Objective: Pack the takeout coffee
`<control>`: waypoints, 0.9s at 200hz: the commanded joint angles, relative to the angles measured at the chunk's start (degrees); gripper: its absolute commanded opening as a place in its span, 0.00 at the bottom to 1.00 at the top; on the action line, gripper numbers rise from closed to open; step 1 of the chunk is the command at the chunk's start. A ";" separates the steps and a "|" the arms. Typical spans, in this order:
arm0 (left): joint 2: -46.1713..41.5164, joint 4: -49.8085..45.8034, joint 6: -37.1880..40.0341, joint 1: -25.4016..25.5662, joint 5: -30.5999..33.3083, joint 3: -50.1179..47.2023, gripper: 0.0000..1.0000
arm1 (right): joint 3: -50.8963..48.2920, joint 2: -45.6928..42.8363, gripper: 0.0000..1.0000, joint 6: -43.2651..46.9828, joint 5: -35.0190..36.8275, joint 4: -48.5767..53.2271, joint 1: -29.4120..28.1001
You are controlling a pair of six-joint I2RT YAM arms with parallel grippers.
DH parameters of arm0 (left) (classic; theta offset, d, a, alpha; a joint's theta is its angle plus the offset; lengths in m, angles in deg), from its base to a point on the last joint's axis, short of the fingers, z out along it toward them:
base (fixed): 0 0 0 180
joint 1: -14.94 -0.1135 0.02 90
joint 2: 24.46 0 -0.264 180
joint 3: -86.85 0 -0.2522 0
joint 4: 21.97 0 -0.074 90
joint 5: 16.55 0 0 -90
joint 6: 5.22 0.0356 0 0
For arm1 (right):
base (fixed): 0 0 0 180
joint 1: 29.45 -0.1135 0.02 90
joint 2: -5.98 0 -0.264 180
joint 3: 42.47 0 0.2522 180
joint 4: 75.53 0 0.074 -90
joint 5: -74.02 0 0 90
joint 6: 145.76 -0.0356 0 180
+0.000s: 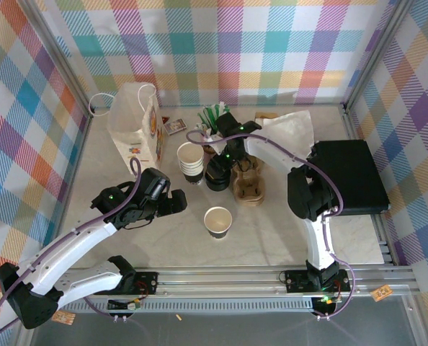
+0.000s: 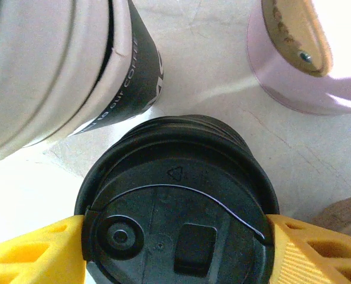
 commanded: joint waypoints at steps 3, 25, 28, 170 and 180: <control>-0.28 -0.97 1.24 -0.59 0.61 0.52 0.99 | 0.64 -3.50 0.70 -0.85 0.08 1.49 -0.44; -0.13 -0.76 1.72 -0.59 0.59 0.68 0.99 | 0.06 -4.64 0.70 -1.37 0.13 1.47 -0.44; -0.15 -0.76 1.72 -0.64 0.60 0.73 0.99 | -0.03 -4.81 0.70 -1.39 0.13 1.46 -0.44; -0.63 -1.90 5.65 -0.60 -0.50 3.63 0.96 | -7.45 -20.19 0.70 -6.40 4.56 6.81 -5.00; -0.68 -1.98 5.64 -0.60 -0.90 3.67 0.95 | -8.36 -21.72 0.70 -7.37 5.12 7.29 -6.13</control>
